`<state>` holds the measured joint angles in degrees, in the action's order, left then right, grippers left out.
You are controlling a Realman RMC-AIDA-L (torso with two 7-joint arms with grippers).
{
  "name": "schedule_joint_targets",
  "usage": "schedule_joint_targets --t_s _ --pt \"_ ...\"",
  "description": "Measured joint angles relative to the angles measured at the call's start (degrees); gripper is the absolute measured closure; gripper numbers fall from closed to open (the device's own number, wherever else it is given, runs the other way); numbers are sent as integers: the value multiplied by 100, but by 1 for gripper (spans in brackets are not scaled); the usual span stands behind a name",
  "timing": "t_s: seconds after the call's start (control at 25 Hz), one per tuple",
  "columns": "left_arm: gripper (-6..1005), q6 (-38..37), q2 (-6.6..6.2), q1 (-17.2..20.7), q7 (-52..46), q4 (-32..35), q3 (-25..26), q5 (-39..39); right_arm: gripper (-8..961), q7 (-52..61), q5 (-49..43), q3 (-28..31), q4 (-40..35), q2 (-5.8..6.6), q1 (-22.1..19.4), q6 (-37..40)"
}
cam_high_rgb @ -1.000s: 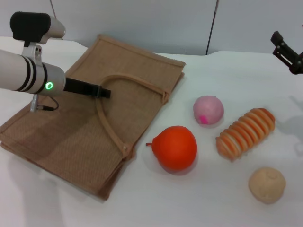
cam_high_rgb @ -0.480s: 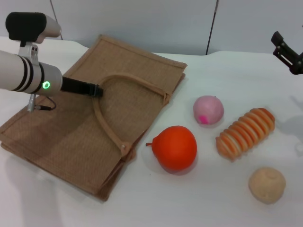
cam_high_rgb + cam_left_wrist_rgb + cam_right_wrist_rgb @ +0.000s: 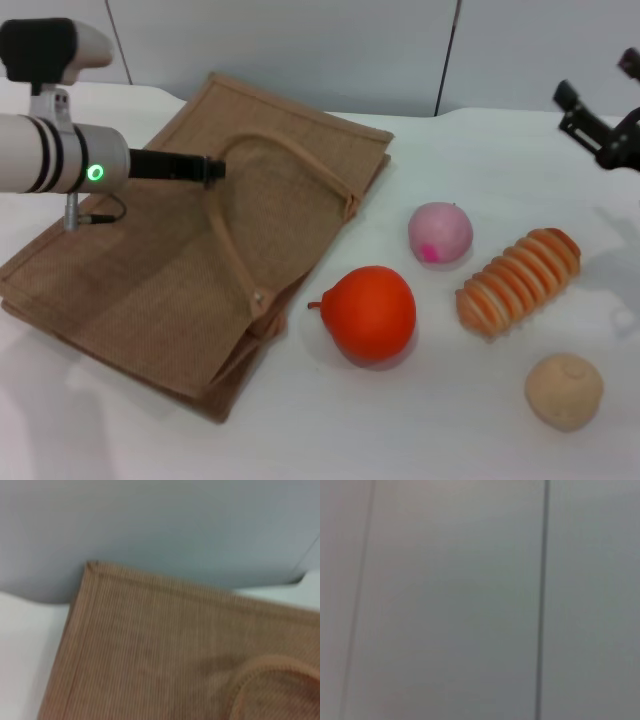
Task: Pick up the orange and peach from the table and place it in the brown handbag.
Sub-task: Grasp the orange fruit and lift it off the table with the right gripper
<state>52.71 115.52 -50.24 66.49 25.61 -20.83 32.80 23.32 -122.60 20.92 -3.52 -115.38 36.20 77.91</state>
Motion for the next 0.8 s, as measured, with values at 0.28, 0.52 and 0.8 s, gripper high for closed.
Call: schedule_joint_targets --t_s 0.28,0.52,0.8 --pt "878 250 -8 376 1012 -21 0 1510 141 559 -3 -1335 -45 131 209 147" --pt "878 715 16 633 1863 -27 0 2689 143 1588 -3 -2877 -418 172 621 174" --pt "879 1435 52 881 3120 -367 0 4014 146 1906 -2 -3699 -490 162 827 429"
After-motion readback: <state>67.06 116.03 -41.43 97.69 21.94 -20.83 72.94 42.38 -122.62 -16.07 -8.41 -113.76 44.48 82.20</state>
